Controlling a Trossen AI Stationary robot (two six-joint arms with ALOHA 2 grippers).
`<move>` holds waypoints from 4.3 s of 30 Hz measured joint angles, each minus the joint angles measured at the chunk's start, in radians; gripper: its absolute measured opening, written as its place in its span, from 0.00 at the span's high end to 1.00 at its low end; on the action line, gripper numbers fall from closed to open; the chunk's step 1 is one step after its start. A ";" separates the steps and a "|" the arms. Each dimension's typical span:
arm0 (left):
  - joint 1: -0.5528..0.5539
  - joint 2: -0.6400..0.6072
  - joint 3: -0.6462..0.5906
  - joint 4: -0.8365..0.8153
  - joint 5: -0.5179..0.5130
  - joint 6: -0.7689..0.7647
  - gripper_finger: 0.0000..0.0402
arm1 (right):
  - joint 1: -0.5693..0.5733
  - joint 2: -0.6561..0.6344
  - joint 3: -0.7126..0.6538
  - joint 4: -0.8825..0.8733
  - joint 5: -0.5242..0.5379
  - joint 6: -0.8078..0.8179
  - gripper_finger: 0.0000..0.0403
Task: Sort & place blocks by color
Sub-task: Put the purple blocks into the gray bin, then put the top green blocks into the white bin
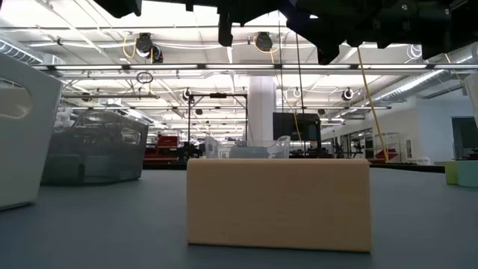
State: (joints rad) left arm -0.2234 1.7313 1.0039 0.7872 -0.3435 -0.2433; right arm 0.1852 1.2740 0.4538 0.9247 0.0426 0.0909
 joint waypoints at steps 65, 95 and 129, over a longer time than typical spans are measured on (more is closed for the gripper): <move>-0.460 -0.348 0.000 -1.258 0.443 -1.817 0.74 | -0.033 -0.322 -0.012 -0.689 0.006 0.185 0.47; -0.481 -0.374 0.000 -1.361 0.319 -1.715 0.65 | -0.040 -0.418 0.112 -1.337 0.086 0.174 0.47; -0.065 -0.473 0.000 -1.044 0.084 -0.565 0.66 | 0.146 -0.346 0.114 -1.715 0.034 0.917 0.47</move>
State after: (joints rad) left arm -0.2879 1.2579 1.0039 -0.2571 -0.2594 -0.8084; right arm 0.3314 0.9281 0.5674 -0.7898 0.0766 1.0083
